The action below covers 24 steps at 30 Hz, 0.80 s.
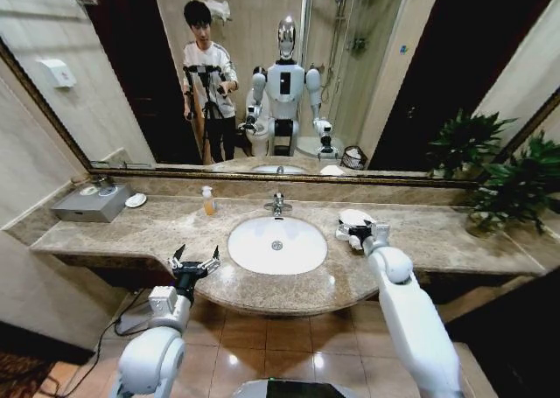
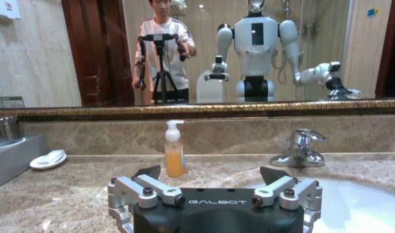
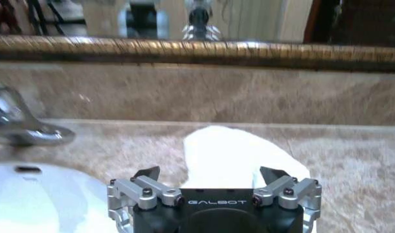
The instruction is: Pick up the towel from the sink counter and wipe the mirror surface.
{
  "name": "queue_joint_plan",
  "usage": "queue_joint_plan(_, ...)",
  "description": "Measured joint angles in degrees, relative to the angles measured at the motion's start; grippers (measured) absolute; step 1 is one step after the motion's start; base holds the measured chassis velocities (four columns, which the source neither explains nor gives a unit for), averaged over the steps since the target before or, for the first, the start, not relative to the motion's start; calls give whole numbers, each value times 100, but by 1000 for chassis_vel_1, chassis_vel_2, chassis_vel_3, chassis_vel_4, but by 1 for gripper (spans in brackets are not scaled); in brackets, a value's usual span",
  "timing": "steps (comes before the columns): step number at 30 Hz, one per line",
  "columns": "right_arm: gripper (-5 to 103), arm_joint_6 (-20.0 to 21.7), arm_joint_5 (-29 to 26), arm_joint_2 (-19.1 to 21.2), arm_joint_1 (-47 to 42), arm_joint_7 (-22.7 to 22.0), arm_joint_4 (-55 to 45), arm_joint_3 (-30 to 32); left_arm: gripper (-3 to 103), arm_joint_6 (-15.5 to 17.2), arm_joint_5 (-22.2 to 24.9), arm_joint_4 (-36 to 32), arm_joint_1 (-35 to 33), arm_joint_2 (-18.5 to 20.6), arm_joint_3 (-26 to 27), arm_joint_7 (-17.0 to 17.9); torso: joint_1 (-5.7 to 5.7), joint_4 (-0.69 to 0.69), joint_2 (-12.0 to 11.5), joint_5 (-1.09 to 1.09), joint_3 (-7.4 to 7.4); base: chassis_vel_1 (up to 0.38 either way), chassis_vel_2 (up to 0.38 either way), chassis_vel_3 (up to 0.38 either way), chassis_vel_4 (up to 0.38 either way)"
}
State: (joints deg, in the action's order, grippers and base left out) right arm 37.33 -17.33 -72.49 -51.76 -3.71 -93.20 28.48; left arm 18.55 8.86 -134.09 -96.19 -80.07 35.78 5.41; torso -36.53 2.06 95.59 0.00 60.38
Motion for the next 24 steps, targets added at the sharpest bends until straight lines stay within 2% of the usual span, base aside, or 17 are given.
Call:
queue_joint_plan(7, 100, -32, 69, 5, 269, -52, 693, -51, 100, 0, 0, 0, 0, 0, 0, 0, 0, 0, 0, 0, 0, 0, 0, 0, 0)
queue_joint_plan(18, 100, -367, 172, -31, 590, -162, 1370, -186, 100, 0, 0, 0, 0, 0, 0, 0, 0, 1, 0, -1, -1, 0, 0, 0, 0)
queue_joint_plan(19, 102, -393, 189, -29, 627, -162, 1434, -191, 100, 0, 0, 0, 0, 0, 0, 0, 0, 0, 0, -1, -1, 0, 0, 0, 0)
queue_joint_plan(21, 95, -423, 222, -24, 691, -158, 1549, -192, 100, 0, 0, 0, 0, 0, 0, 0, 1, 0, 0, -1, -1, 0, 0, 0, 0)
queue_joint_plan(23, 95, -443, 237, -24, 719, -157, 1602, -192, 100, 0, 0, 0, 0, 0, 0, 0, 0, 0, 0, -1, -1, 0, 0, 0, 0)
queue_joint_plan(24, 89, -469, 257, -25, 749, -155, 1658, -191, 100, 0, 0, 0, 0, -1, 0, 0, 0, 0, 0, -1, -1, 0, 0, 0, 0)
